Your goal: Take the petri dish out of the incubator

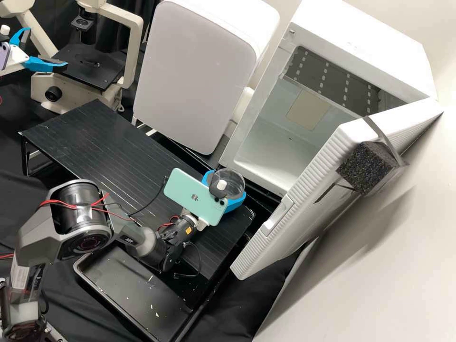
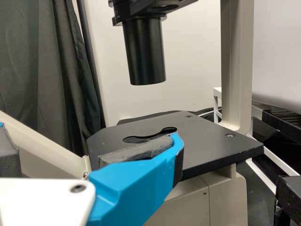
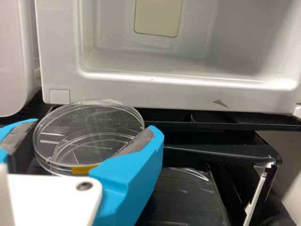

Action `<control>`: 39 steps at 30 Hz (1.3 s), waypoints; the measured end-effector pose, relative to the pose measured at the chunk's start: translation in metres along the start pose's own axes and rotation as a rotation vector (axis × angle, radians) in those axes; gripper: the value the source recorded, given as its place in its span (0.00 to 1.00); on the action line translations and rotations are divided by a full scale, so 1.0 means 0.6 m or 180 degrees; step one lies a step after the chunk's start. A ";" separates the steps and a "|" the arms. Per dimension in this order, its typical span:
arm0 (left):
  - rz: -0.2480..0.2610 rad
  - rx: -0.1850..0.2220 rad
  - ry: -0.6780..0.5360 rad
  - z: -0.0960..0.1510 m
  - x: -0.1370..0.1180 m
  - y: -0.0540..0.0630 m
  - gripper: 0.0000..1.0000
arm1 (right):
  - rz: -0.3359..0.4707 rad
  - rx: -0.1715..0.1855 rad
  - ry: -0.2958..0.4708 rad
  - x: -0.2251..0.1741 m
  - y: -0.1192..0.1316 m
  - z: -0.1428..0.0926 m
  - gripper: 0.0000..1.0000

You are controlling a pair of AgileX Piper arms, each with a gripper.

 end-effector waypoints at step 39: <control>0.0000 0.0000 0.0000 0.000 0.000 0.000 1.00 | 0.0037 -0.0003 -0.0048 -0.004 0.005 0.017 1.00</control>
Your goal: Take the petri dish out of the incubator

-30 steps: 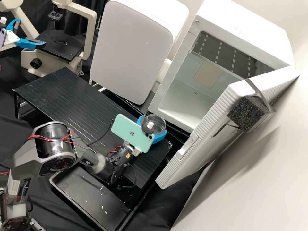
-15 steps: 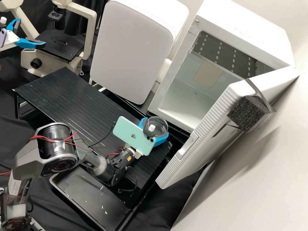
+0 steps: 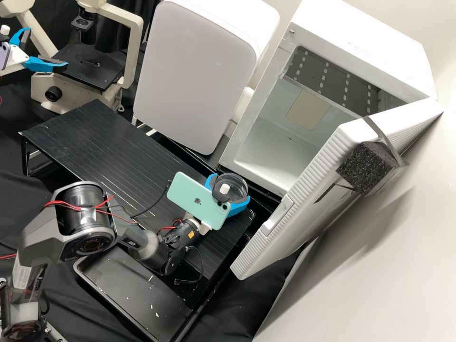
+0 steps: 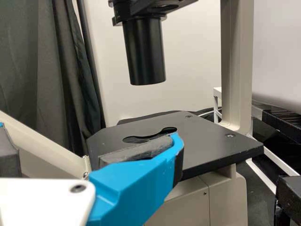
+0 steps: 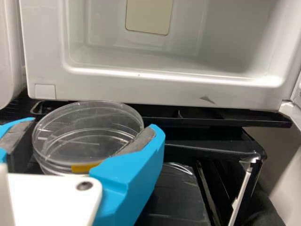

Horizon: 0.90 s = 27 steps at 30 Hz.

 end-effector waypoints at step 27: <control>0.0000 0.0000 0.0000 0.000 0.000 0.000 1.00 | 0.0010 0.0072 -0.0123 -0.023 -0.005 0.016 1.00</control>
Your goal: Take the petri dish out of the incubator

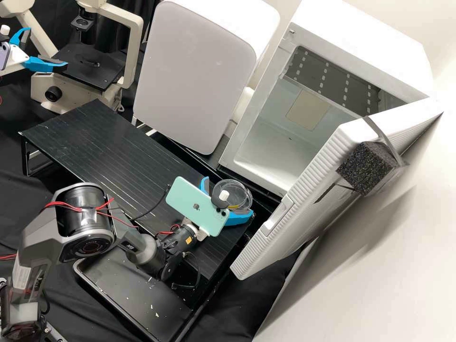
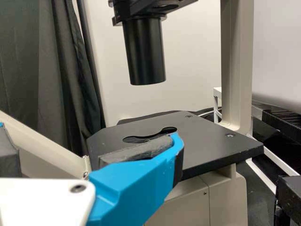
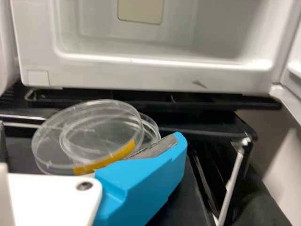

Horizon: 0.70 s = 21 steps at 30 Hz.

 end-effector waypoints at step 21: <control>0.0000 0.0000 0.0000 0.000 0.000 0.000 1.00 | 0.0105 -0.0064 0.0135 -0.005 0.005 -0.010 1.00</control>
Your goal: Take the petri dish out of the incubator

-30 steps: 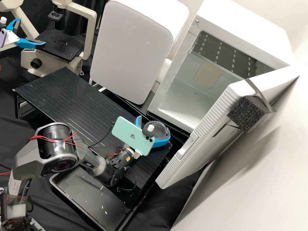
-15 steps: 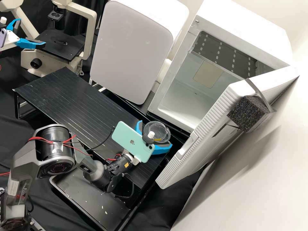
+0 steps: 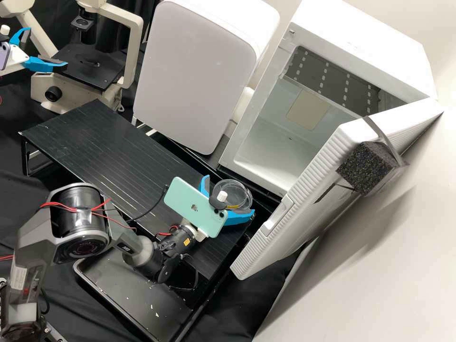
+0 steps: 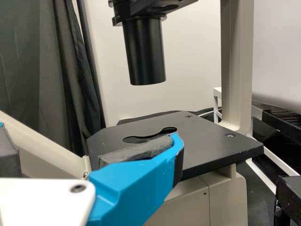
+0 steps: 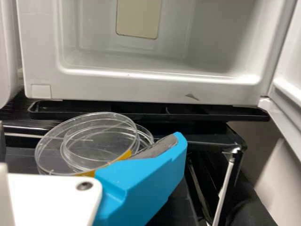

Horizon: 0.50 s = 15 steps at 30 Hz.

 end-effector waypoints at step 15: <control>0.0000 0.0000 0.0000 0.000 0.000 0.000 1.00 | -0.0039 0.0017 -0.0095 0.007 -0.007 0.007 1.00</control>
